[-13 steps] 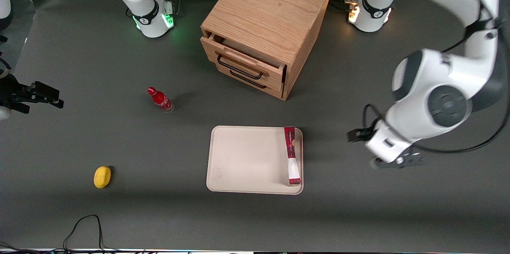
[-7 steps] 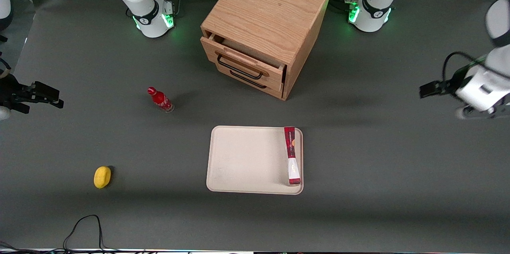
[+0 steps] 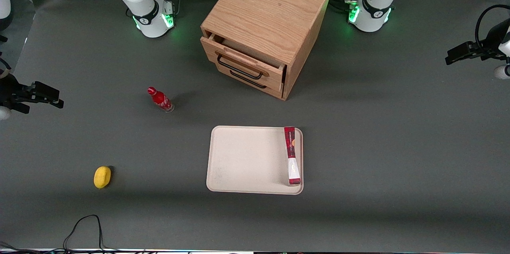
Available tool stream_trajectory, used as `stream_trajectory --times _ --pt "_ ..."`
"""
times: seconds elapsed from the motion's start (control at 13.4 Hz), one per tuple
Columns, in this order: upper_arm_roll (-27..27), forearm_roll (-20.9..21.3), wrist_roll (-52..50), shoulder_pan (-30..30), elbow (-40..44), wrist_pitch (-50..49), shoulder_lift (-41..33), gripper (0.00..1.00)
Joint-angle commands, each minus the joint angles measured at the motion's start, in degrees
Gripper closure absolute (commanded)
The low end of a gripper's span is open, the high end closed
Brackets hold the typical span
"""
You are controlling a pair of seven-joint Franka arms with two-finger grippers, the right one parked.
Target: Place red cookie box on tray
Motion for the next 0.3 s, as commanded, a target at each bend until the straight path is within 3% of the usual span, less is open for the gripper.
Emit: stream_trajectory --times 0.0,0.22 --pt "1.5 2.2 -1.3 -4.1 0.9 -1.1 0.3 0.0" --pt "1.4 1.6 -3.2 -3.6 4.0 -2.4 2.3 0.0"
